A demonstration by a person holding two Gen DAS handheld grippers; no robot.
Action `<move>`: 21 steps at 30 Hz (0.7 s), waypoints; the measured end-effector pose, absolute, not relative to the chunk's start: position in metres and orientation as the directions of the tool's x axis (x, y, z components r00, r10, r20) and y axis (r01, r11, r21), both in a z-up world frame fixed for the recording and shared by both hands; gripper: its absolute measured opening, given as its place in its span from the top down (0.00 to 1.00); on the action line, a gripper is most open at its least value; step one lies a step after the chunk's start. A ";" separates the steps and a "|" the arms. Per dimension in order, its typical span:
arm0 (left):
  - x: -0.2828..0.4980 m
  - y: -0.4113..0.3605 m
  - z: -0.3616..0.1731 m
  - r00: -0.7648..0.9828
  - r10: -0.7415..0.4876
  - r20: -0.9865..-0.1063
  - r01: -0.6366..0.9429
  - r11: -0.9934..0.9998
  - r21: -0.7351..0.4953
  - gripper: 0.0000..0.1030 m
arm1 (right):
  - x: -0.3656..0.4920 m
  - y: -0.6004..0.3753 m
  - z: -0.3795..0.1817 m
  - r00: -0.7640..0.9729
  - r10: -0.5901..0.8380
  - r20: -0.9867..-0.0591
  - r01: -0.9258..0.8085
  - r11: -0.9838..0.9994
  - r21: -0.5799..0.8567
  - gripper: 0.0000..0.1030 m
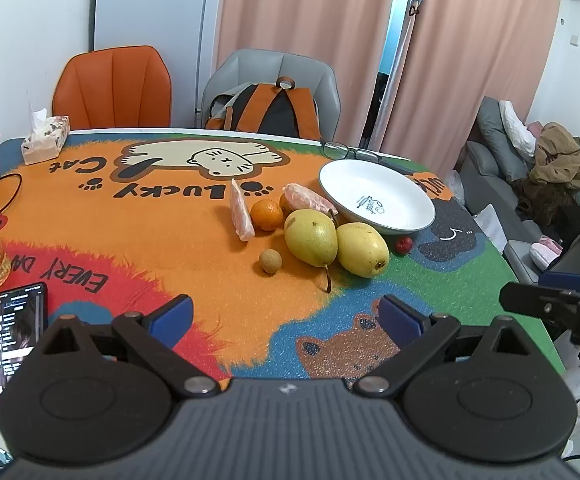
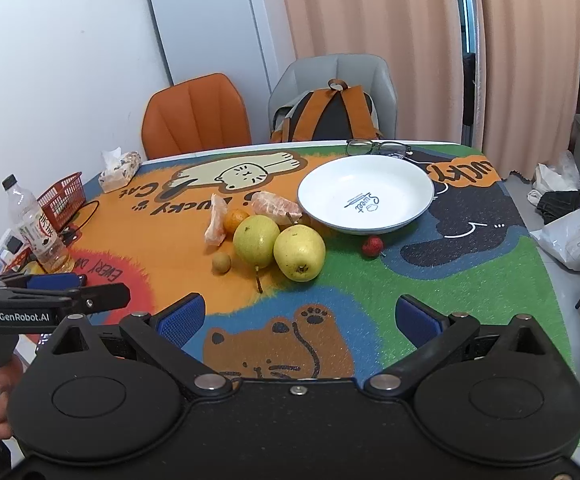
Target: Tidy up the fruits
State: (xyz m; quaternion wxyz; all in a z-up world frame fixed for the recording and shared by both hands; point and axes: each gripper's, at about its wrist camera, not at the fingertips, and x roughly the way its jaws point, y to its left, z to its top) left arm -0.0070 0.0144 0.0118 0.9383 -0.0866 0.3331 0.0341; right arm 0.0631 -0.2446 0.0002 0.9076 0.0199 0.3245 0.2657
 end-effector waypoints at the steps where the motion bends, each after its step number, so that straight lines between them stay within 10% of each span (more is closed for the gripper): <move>1: -0.007 0.014 0.012 0.776 0.006 -0.630 -0.121 0.983 -0.140 0.04 | 0.063 -0.244 0.000 0.647 0.494 -0.581 -0.470 0.858 0.207 0.00; 21: -0.008 0.016 0.012 0.777 0.003 -0.630 -0.120 0.982 -0.143 0.04 | 0.065 -0.245 0.001 0.647 0.499 -0.576 -0.469 0.857 0.216 0.00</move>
